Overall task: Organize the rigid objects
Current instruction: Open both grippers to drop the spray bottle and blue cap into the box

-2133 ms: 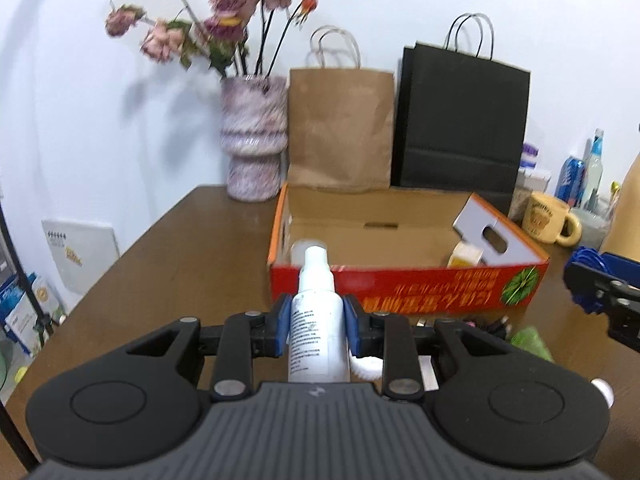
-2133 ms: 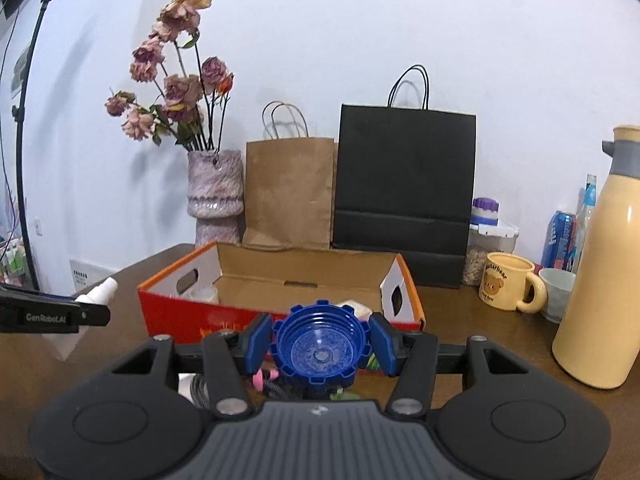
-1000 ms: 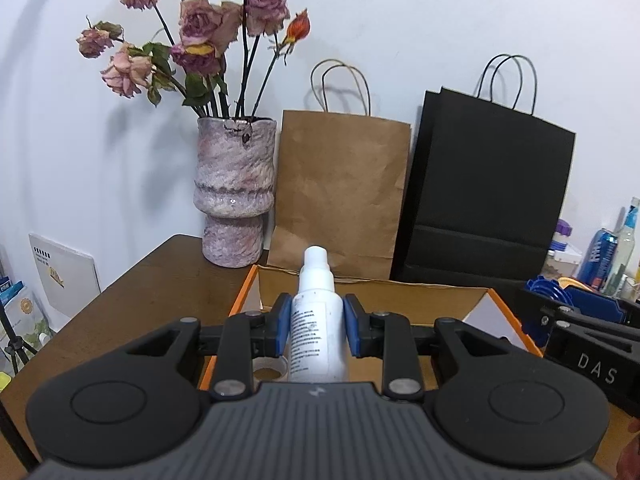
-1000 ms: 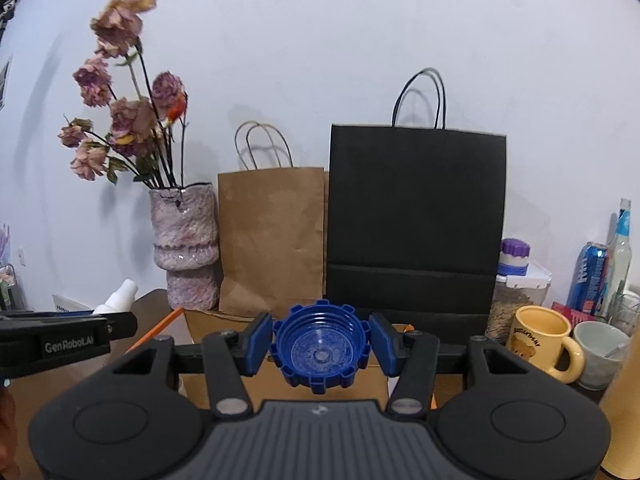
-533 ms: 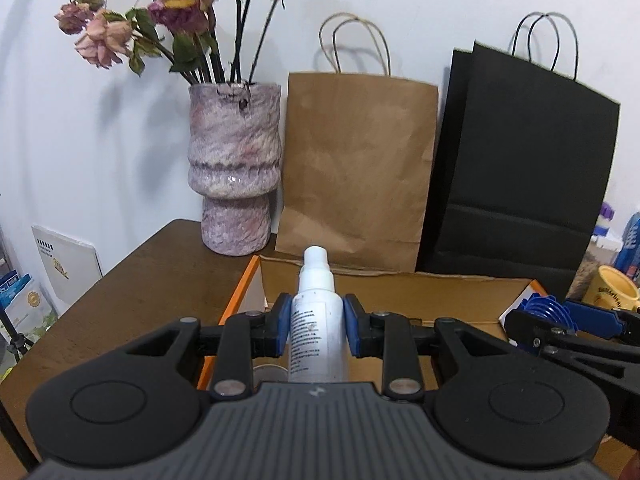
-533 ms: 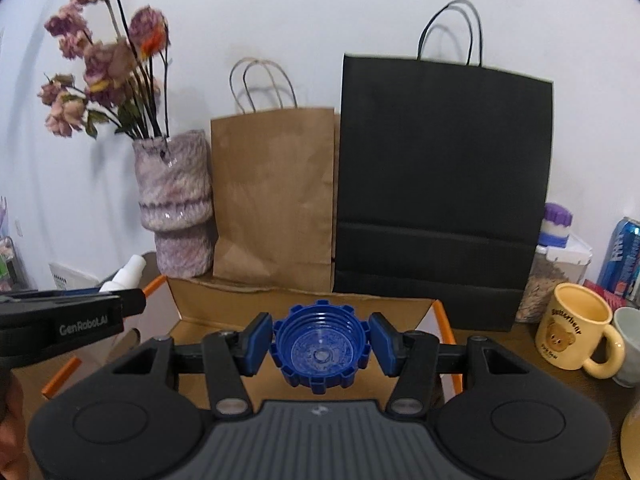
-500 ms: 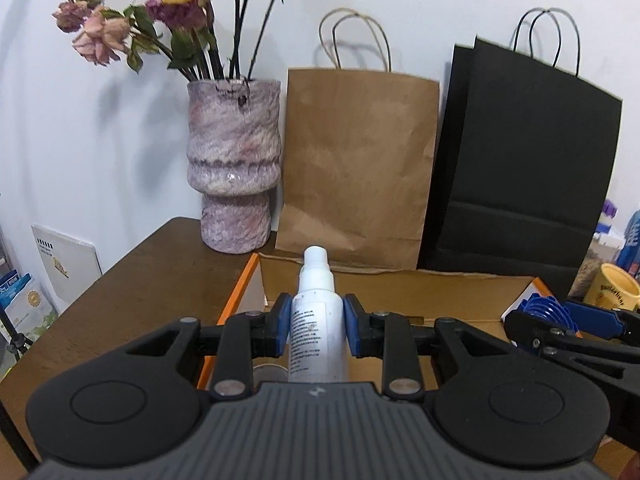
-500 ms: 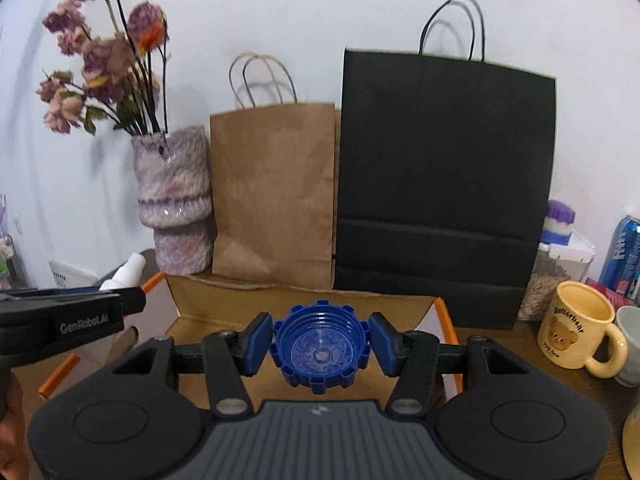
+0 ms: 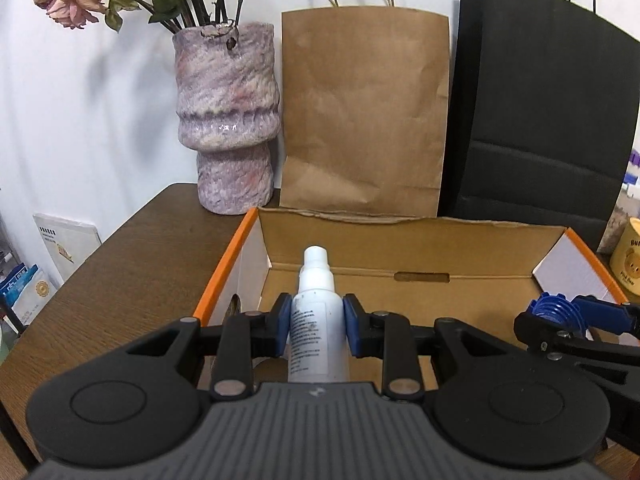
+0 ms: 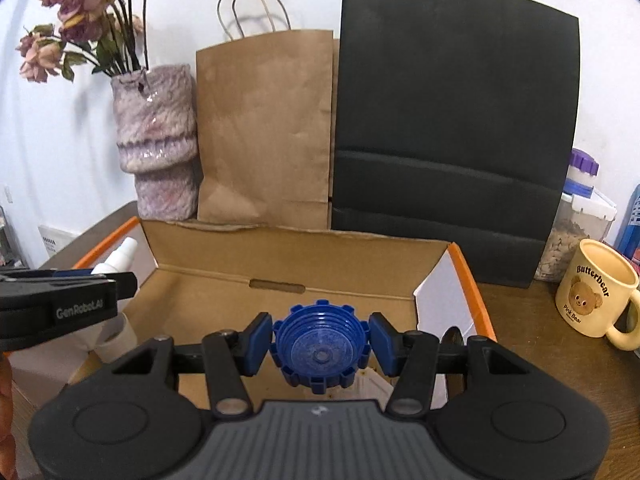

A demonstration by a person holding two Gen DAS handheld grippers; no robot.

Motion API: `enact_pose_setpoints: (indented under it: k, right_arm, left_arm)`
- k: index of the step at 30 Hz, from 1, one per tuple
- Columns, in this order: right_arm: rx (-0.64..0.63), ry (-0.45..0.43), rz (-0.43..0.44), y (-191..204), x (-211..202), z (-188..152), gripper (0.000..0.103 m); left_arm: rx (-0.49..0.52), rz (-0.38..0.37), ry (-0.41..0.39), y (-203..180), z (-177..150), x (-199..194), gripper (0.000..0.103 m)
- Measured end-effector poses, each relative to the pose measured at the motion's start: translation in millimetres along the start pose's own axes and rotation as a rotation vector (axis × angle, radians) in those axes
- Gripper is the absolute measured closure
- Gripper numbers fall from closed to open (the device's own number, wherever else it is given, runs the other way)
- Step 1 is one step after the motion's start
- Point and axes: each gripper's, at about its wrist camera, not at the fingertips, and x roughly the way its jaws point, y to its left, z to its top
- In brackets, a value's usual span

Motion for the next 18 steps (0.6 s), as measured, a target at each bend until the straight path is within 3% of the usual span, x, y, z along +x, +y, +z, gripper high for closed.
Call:
enact_pose_setpoints:
  k: [9,11,12,14,16,18]
  right_arm:
    - [0.006,0.045,-0.020,-4,9,-5,0.050]
    - [0.010,0.051,-0.036,-5,10,-5,0.037]
    - [0.012,0.048,-0.045,-6,10,-5,0.022]
    - [0.018,0.040,-0.048,-8,8,-5,0.017]
    - [0.021,0.041,-0.056,-9,7,-4,0.004]
    - [0.015,0.045,-0.067,-9,8,-4,0.001]
  left_arm:
    - [0.031,0.017,0.003,-1,-2,2,0.072]
    - [0.029,0.019,-0.011,0,0,-3,0.058]
    - [0.025,0.019,-0.017,1,1,-4,0.050]
    - [0.026,0.026,-0.026,2,3,-7,0.041]
    - [0.026,0.031,-0.028,2,5,-8,0.025]
    - [0.030,0.030,-0.035,1,5,-9,0.020]
